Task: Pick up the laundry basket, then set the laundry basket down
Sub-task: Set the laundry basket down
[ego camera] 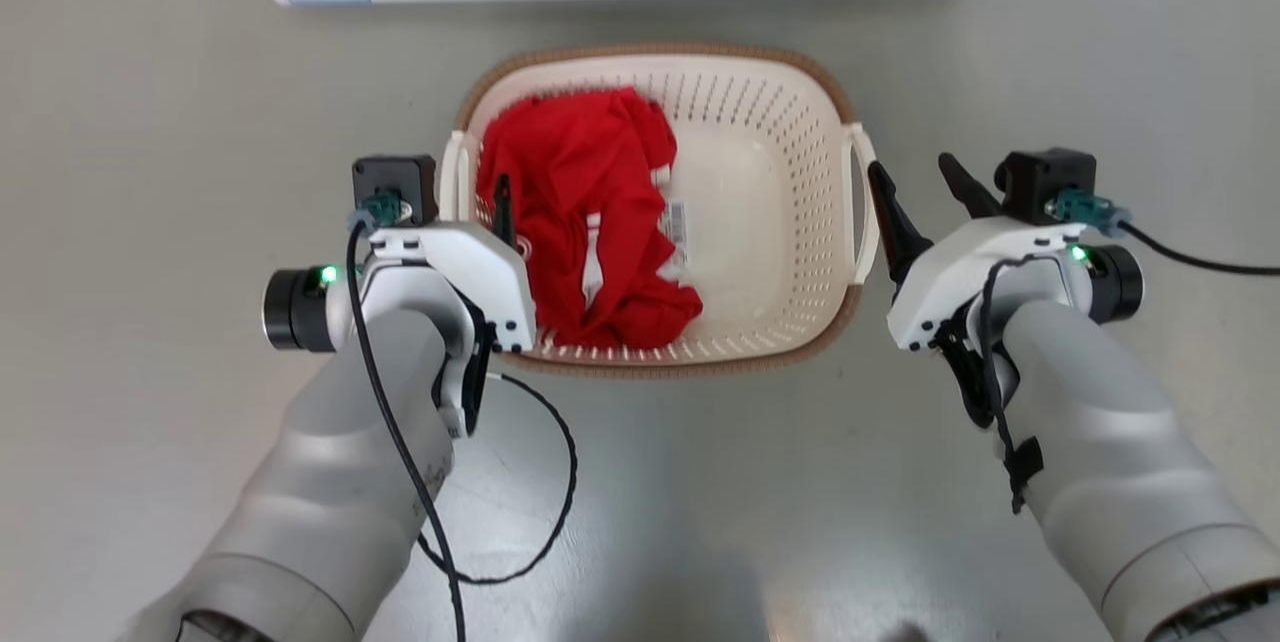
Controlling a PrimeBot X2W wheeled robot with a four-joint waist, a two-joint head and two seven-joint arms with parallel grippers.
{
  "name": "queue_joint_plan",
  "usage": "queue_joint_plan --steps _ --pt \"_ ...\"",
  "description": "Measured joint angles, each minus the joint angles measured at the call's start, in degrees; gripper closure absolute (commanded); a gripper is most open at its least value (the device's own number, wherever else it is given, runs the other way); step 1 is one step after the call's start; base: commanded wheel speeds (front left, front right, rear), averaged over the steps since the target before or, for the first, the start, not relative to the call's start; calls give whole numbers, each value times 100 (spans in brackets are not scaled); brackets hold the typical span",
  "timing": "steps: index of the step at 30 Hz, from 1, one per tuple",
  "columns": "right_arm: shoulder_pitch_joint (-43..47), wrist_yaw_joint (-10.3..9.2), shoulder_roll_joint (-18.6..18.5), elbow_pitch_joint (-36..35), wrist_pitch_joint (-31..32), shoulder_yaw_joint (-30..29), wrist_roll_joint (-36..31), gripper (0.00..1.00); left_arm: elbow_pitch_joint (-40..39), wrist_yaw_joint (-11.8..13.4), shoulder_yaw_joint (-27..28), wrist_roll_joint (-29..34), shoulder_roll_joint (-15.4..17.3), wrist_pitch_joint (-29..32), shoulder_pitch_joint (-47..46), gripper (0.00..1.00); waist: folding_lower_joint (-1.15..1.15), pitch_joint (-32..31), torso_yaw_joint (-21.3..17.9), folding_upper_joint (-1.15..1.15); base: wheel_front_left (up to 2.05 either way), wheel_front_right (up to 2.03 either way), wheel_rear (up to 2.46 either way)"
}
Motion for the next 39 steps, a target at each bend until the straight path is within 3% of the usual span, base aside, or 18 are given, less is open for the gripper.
queue_joint_plan --steps 10,24,39 --pt "653 0 7 -509 -1 -790 -778 0 -349 -56 542 439 -16 0 534 0 0 -673 91 0 0 0 0" --pt "1556 0 25 -1471 -1 -1135 -1144 0 -912 -354 1439 1073 -53 0 1417 0 0 -1728 193 0 0 0 0" --pt "2444 0 45 -2318 -1 -1380 -1699 0 -1593 -508 2392 1749 -60 0 2418 0 -1 -2718 237 0 0 0 0"
